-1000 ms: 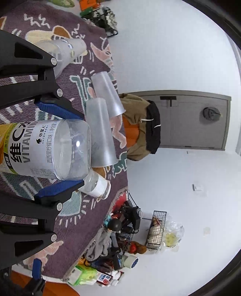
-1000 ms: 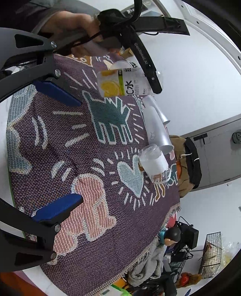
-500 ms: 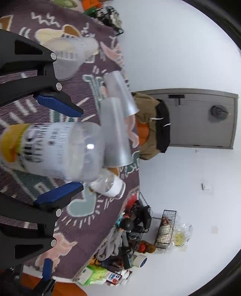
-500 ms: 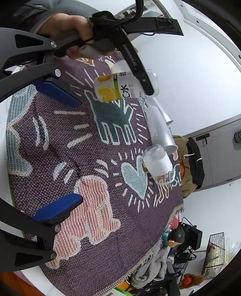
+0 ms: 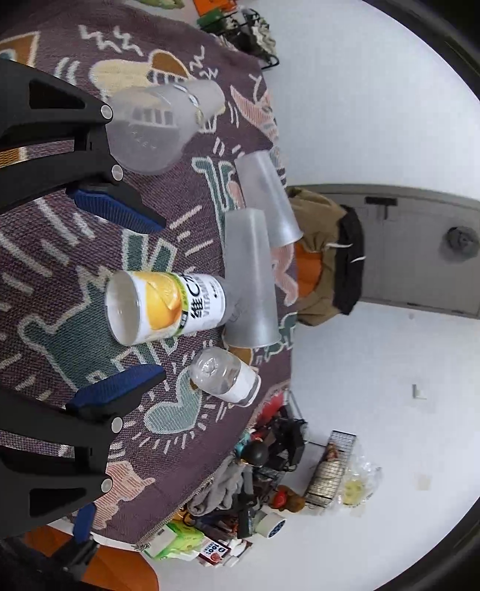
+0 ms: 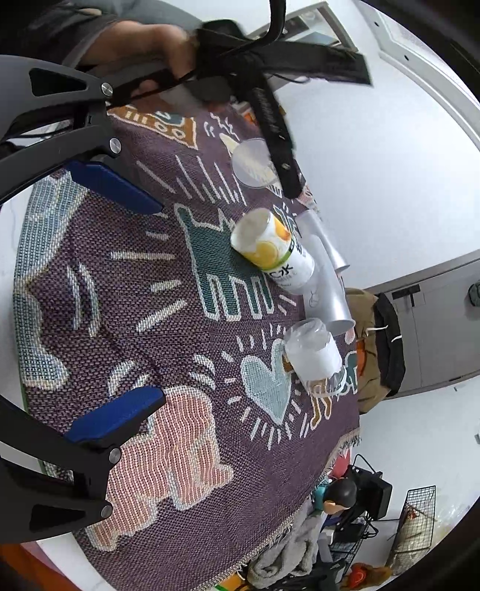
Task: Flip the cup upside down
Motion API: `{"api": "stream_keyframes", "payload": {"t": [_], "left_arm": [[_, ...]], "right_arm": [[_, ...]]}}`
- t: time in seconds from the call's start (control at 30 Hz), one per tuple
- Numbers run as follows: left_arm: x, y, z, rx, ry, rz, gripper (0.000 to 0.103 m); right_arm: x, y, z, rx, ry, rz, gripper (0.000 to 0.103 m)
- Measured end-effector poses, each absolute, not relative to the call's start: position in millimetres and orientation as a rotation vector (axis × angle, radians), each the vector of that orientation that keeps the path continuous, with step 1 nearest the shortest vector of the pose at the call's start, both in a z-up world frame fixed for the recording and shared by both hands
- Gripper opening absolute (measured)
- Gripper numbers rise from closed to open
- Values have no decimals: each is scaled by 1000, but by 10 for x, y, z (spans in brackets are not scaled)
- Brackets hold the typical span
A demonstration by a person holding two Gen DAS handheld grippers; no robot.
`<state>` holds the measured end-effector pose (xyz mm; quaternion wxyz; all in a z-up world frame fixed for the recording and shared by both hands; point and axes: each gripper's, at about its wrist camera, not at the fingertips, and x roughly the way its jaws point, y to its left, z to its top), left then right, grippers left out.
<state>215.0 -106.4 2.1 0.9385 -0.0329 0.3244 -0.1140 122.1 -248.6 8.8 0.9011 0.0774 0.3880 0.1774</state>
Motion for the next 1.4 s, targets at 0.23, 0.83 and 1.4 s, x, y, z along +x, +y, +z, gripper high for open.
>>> {"api": "stream_keyframes", "payload": {"t": [0.23, 0.83, 1.4], "left_arm": [[2746, -1120, 21, -81, 866, -247, 74], [4012, -1445, -414, 7, 1256, -246, 74], [3555, -1299, 186, 25, 990, -299, 65]], "right_arm": [[1275, -2598, 47, 192, 820, 337, 95], [1423, -2876, -21, 260, 836, 233, 95], [1376, -2946, 22, 270, 813, 209, 95]]}}
